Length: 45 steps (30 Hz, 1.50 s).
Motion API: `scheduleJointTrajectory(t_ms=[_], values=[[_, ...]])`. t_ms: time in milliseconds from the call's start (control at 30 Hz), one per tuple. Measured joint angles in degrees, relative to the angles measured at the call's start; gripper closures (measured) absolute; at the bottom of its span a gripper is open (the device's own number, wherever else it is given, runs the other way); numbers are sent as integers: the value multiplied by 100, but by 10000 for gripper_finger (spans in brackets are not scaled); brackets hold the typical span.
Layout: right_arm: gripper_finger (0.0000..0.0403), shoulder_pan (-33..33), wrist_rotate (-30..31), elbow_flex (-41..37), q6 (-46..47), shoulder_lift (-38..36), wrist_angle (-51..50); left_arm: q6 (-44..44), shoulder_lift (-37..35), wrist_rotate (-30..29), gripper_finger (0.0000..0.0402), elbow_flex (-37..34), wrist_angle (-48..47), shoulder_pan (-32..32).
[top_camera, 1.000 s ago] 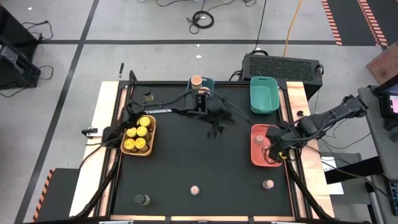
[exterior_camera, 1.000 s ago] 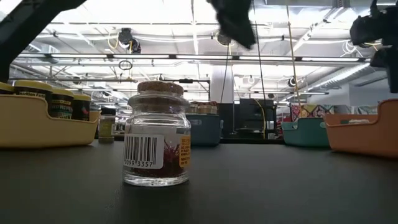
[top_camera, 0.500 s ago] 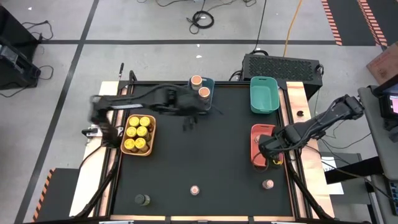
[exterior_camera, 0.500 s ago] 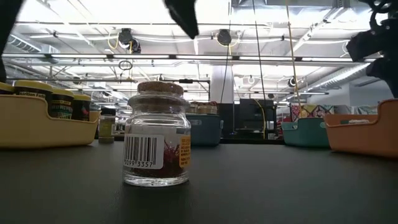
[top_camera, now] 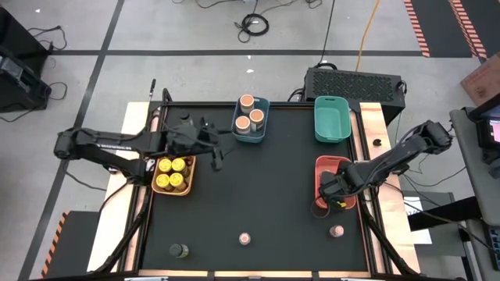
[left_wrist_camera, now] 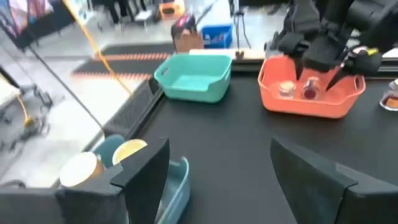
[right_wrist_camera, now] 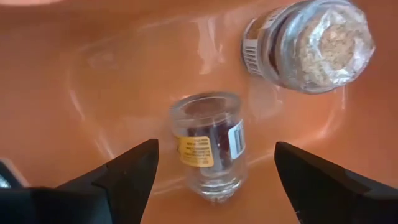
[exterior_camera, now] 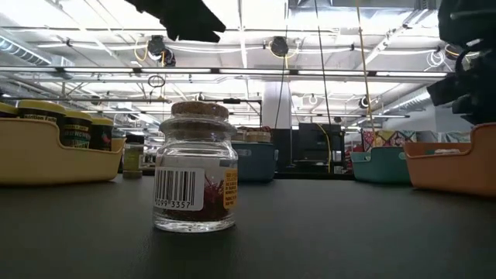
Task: Sort spices by type
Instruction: Put the small brown seasoning bottle into the orange bin
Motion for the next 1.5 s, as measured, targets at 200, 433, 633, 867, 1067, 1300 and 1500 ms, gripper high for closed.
scheduleJointTrajectory(t_ms=[200,433,633,867,1067,1300,1500], values=[[91,0,-19,-9,5,470,14,383,211,218,121,-204,584,-9],[98,-2,-81,-4,-101,1075,104,1033,774,458,121,-209,1054,-25],[136,-2,-204,-4,-26,1251,227,1096,793,460,121,-196,1170,-11],[237,-2,-200,149,34,1163,6,1094,773,460,121,-198,1159,-76],[237,-7,-123,706,-101,1094,-757,1092,773,460,121,-198,1162,-76],[214,-7,-115,1436,-293,1088,-1572,1092,773,639,121,-198,1166,-76],[209,-66,399,1652,-1031,1110,-1967,1092,773,667,121,-196,1164,-76]])
